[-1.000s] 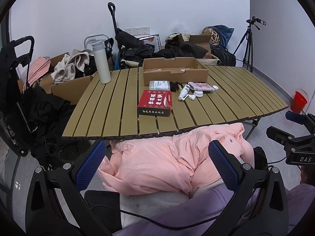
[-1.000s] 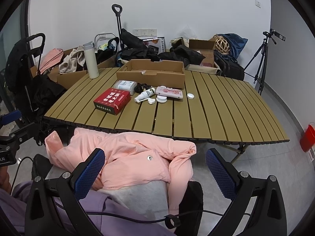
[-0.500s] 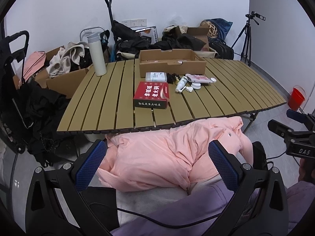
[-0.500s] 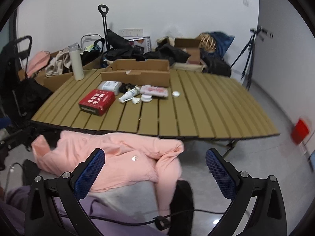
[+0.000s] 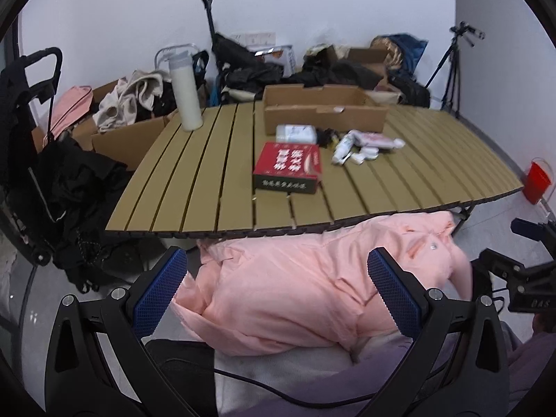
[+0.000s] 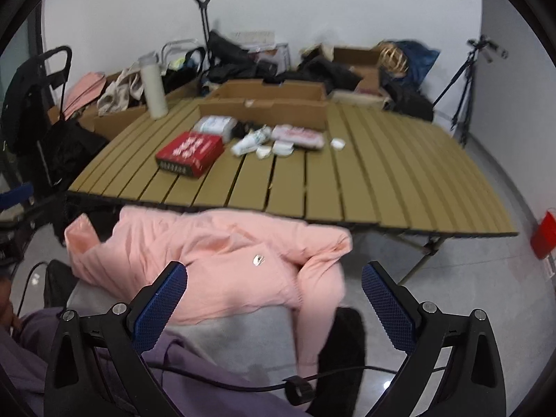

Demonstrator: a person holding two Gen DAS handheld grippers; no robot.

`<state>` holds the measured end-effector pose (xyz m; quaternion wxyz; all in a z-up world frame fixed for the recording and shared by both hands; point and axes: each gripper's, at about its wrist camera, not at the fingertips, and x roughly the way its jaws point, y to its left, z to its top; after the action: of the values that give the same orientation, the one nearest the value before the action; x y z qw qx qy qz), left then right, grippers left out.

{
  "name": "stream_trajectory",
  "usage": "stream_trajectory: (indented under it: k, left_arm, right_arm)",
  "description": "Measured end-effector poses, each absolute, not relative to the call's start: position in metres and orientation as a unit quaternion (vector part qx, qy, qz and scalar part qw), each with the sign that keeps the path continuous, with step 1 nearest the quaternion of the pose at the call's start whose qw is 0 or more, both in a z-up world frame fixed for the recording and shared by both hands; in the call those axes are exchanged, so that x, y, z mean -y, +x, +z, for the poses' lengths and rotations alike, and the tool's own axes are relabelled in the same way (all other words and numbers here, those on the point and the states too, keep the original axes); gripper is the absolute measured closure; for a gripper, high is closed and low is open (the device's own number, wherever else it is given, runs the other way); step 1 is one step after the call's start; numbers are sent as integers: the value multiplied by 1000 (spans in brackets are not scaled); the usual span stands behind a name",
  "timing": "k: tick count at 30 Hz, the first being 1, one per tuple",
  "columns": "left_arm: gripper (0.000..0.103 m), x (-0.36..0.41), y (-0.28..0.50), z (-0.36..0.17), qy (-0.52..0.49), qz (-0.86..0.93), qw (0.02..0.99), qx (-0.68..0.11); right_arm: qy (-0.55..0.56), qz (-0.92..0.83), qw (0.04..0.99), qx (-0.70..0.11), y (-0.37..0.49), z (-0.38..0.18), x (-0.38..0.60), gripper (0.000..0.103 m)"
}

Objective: Organize objects

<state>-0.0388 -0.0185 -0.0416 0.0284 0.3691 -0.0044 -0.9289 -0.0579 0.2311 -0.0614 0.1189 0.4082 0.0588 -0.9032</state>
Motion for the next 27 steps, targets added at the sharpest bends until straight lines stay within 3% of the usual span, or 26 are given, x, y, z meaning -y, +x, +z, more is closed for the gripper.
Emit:
stream_trajectory:
  k: [5, 7, 9, 11, 12, 13, 15, 21, 23, 25, 27]
  left_arm:
    - [1, 25, -82, -58, 389, -921, 2, 8]
    - [1, 30, -106, -64, 395, -919, -7, 9]
    - [1, 35, -139, -72, 402, -916, -23, 6]
    - [2, 40, -169, -79, 408, -912, -35, 3]
    - [5, 44, -187, -84, 413, -910, -44, 0]
    - [17, 48, -208, -91, 422, -905, -40, -5]
    - [29, 58, -241, -100, 434, -900, -44, -18]
    - [36, 79, -301, -131, 476, -875, -68, -64]
    - [53, 85, -306, -141, 494, -860, -81, -96]
    - [58, 86, -305, -148, 499, -854, -87, -120]
    - [58, 78, -297, -146, 495, -858, -88, -106]
  right_arm:
    - [381, -914, 127, -49, -82, -60, -230, 1]
    - [395, -902, 171, -27, -105, -64, -226, 1]
    - [409, -892, 194, -18, -129, -70, -217, 7]
    - [425, -881, 206, -33, -157, -80, -199, 22]
    - [433, -875, 212, -40, -173, -86, -187, 35]
    - [441, -869, 222, -38, -191, -92, -175, 41]
    - [452, -858, 244, -22, -222, -104, -154, 42]
    - [480, -839, 257, 10, -300, -142, -95, 42]
    - [492, -829, 265, 15, -310, -151, -86, 54]
    - [493, -825, 274, 23, -312, -156, -85, 58]
    - [492, -826, 273, 23, -309, -154, -87, 68]
